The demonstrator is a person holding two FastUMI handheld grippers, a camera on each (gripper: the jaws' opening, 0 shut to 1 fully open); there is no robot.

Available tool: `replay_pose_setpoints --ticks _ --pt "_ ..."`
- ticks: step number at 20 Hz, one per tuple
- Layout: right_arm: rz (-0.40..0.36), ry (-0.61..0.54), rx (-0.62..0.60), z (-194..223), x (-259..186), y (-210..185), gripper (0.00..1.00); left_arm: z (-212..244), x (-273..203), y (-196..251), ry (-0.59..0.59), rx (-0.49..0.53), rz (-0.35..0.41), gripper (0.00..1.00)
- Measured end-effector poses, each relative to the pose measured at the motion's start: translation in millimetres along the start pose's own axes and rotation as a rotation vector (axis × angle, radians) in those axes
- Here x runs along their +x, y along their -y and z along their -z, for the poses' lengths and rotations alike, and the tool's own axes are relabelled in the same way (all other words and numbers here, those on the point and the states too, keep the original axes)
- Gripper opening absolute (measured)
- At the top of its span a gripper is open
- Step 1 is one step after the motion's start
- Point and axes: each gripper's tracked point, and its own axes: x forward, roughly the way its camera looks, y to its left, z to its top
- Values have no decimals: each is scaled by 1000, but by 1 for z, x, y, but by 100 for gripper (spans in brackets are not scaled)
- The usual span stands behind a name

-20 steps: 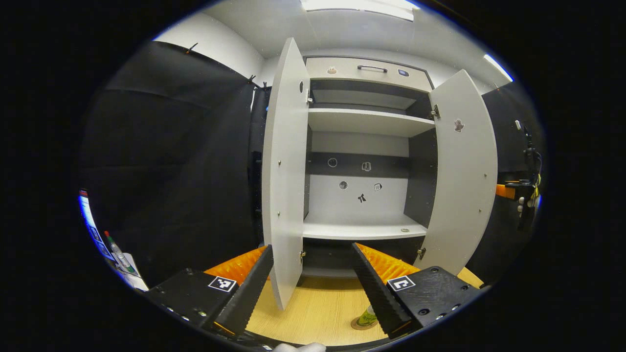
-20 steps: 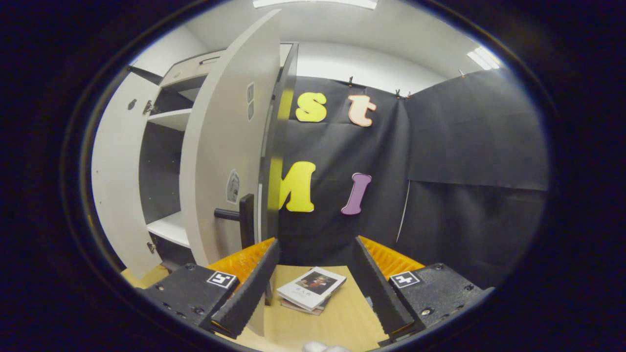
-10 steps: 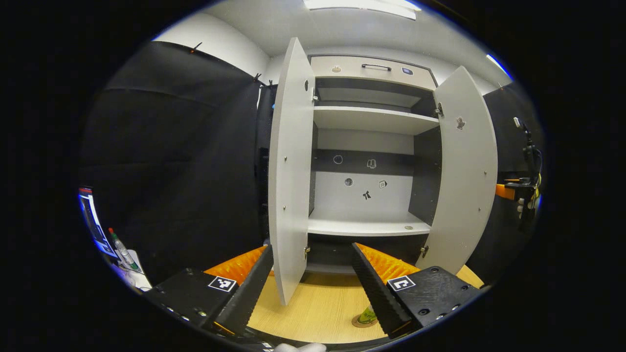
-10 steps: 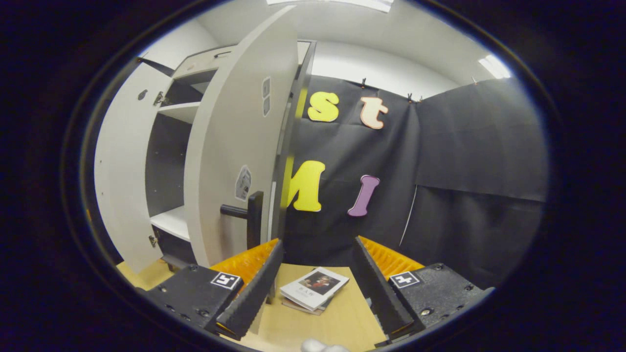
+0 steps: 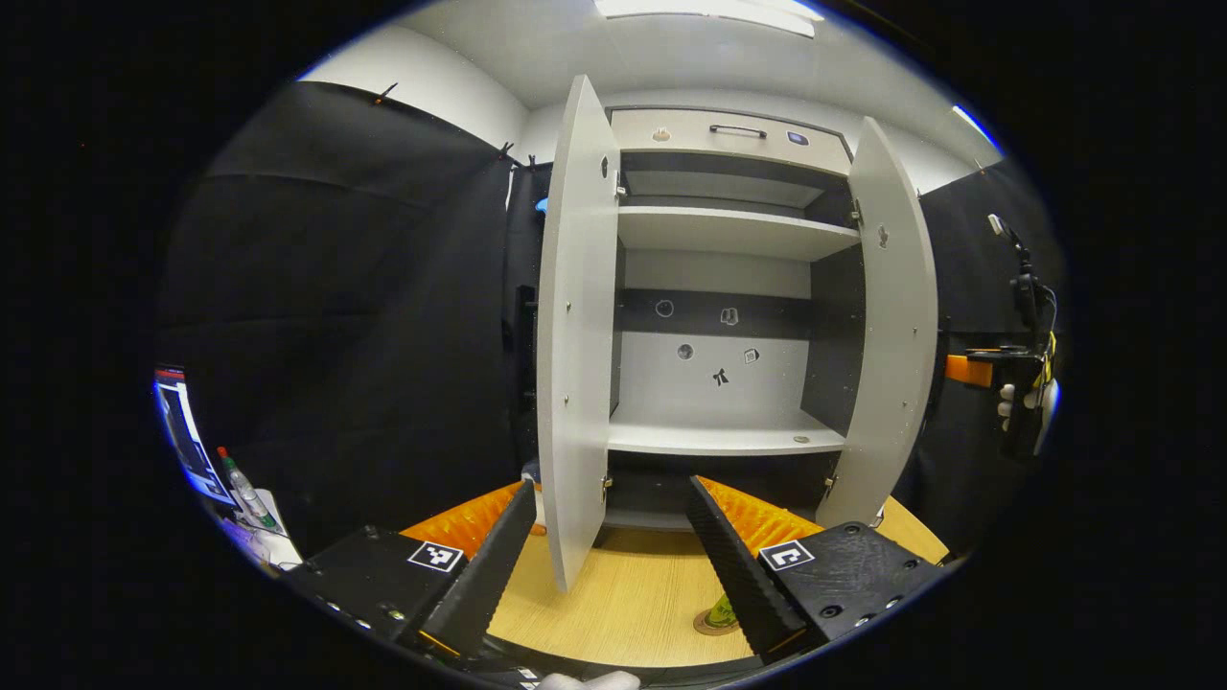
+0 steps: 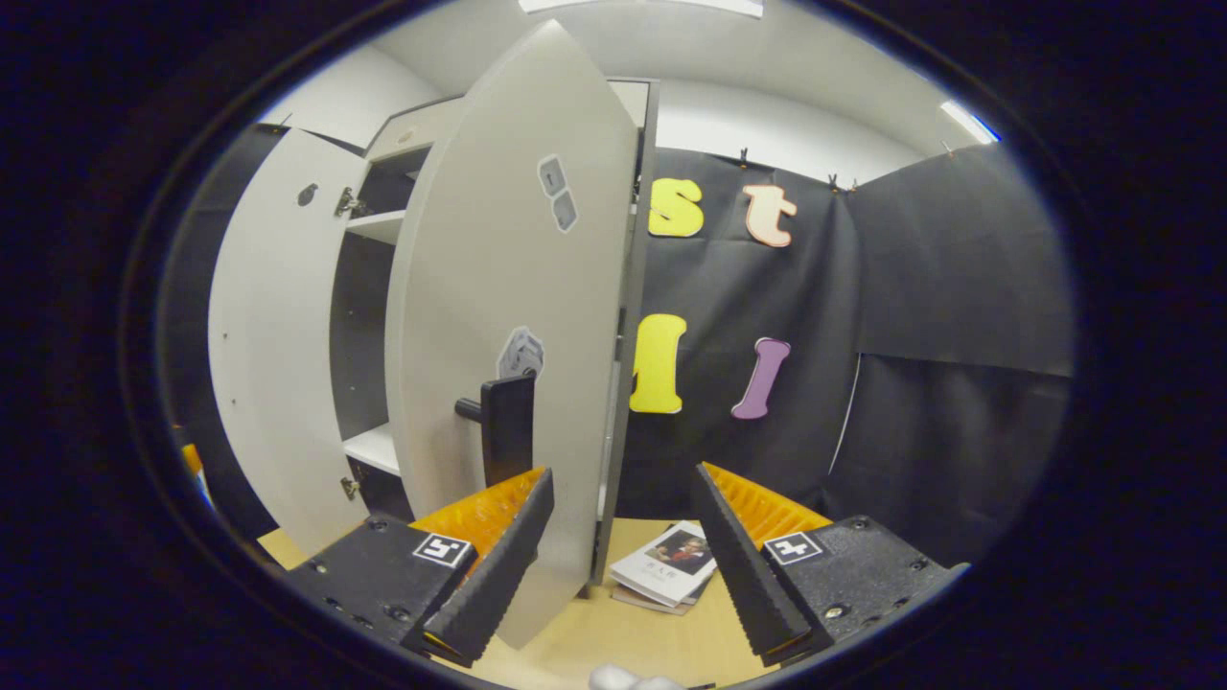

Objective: Grasp the bottle in the cabinet with the left hand and place it on the coaster, then close the right door with the right hand and the left door with the left hand.

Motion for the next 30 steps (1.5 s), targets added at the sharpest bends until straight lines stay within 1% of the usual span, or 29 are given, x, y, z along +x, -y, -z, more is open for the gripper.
replay_pose_setpoints --ticks 1,5,6,7,8,9,10,11,12,14,19,20,22,23,24,25,26,30 --pt "-10 7 1 -1 3 -9 95 0 -1 0 -1 2 0 96" --pt "-36 33 -20 -3 13 -37 95 3 -4 -4 -7 6 -2 96" --pt "-61 37 -15 -4 15 -47 95 3 -5 -5 -7 5 -3 96" --pt "-99 38 -8 -3 17 -60 95 4 -6 -6 -9 4 -3 94" --pt "-138 33 -7 -2 17 -73 95 5 -6 -7 -11 4 -4 94" --pt "-150 32 -15 -1 17 -80 95 6 -8 -8 -12 5 -4 96" --pt "-149 42 -28 -3 16 -82 96 5 -7 -9 -13 7 -5 94" --pt "-148 54 -40 -6 13 -85 97 6 -7 -10 -15 9 -6 94" --pt "-148 65 -48 -9 10 -88 97 5 -5 -11 -14 9 -5 96" --pt "-152 74 -52 -13 3 -89 97 5 -4 -12 -11 8 0 96" --pt "-116 70 -37 -13 -15 -77 97 -1 6 -14 -1 3 23 96" --pt "-108 67 -30 -11 -18 -75 96 -3 8 -14 4 6 26 96" --pt "-94 56 -16 -7 -27 -70 97 -5 9 -16 9 16 34 96" --pt "-86 49 -7 -4 -31 -68 97 -9 12 -20 13 23 35 96" --pt "-80 41 4 -1 -36 -67 97 -14 17 -25 19 28 36 94" --pt "-75 38 17 2 -41 -65 97 -18 22 -29 25 33 37 96" --pt "-68 31 25 6 -46 -63 97 -25 26 -35 32 39 34 96" --pt "-35 -5 44 26 -63 -55 97 -54 44 -70 79 63 -6 96"
